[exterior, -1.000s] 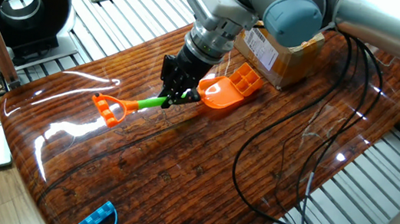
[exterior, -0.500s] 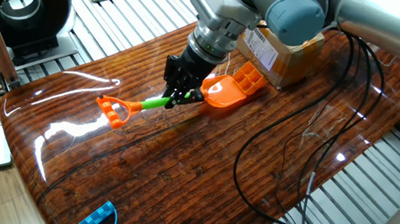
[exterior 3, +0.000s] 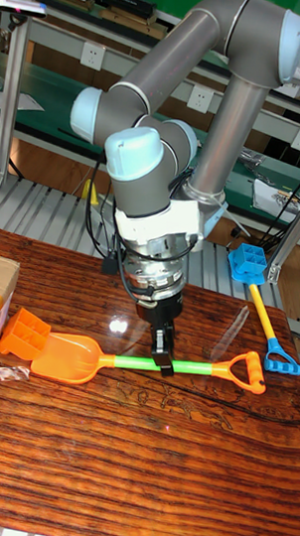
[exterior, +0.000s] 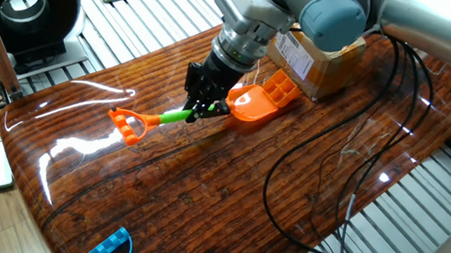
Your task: Use a shovel to scoop up an object
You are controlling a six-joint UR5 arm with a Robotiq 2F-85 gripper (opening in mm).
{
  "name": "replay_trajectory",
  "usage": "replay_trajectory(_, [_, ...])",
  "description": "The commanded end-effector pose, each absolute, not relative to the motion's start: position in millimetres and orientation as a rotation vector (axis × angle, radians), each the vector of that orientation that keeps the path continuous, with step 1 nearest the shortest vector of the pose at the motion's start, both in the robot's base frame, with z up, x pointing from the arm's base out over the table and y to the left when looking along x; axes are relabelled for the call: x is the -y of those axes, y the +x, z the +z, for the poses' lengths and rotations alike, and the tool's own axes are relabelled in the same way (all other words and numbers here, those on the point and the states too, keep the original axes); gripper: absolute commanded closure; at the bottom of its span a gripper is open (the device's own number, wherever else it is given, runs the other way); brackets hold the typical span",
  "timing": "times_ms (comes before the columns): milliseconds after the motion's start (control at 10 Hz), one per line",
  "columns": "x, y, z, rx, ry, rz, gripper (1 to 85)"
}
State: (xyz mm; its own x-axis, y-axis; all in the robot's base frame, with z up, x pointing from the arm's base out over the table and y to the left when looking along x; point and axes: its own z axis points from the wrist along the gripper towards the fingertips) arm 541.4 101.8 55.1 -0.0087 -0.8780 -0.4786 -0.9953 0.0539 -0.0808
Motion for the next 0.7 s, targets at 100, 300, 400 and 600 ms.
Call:
replay_trajectory(100, [-87.0, 540.3, 48.6, -1.936, -1.898, 0.373, 84.3])
replay_trajectory(300, [-93.0, 544.7, 49.3, -1.95, -1.885, 0.365, 84.3])
replay_trajectory(400, [-96.6, 548.1, 50.1, -1.956, -1.883, 0.352, 84.3])
replay_trajectory(600, [-90.1, 548.0, 49.7, -1.957, -1.886, 0.341, 84.3])
